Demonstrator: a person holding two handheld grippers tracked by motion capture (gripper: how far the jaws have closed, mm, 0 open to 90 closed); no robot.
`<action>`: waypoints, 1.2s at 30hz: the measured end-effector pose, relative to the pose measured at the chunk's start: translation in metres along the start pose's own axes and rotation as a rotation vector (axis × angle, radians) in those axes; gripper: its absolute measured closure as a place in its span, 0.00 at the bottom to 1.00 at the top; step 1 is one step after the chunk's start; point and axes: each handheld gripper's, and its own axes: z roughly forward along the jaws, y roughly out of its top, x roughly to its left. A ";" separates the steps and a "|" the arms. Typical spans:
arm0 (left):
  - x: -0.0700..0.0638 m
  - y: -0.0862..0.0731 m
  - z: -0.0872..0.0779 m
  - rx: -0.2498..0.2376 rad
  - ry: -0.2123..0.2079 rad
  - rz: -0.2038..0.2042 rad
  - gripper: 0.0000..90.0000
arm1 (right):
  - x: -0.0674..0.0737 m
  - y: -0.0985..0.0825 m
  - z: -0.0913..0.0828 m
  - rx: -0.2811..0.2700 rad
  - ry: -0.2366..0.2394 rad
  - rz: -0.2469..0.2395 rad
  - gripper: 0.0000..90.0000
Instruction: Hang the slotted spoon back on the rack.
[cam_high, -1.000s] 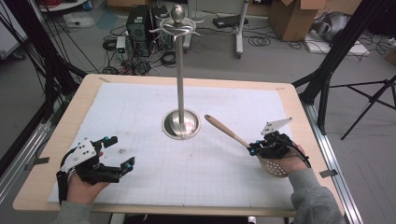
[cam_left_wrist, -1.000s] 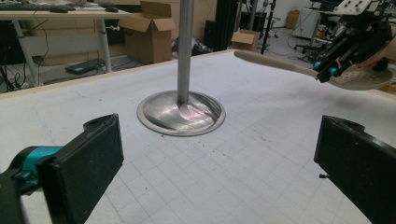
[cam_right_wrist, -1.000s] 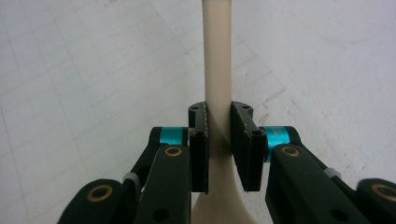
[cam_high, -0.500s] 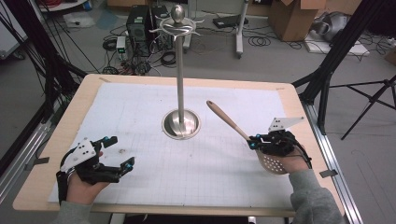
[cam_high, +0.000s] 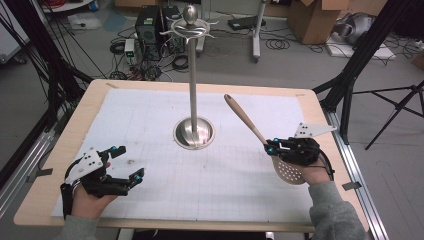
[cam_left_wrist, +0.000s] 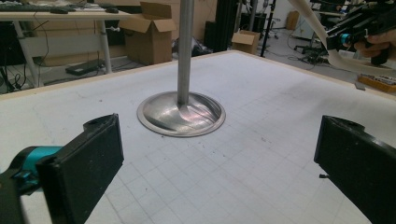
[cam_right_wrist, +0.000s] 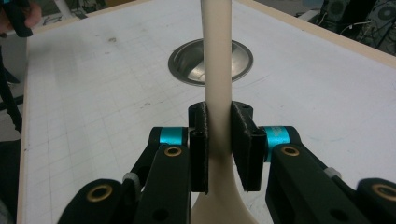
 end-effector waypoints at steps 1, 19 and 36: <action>0.000 0.000 0.000 -0.001 0.000 0.000 0.02 | 0.002 0.001 0.000 0.001 0.004 0.002 0.87; 0.001 0.000 -0.001 -0.006 0.006 -0.005 0.02 | 0.008 0.033 -0.007 -0.133 0.057 -0.018 0.87; 0.000 0.002 -0.002 -0.022 -0.004 -0.008 0.02 | 0.010 0.065 -0.016 -0.184 0.054 -0.031 0.87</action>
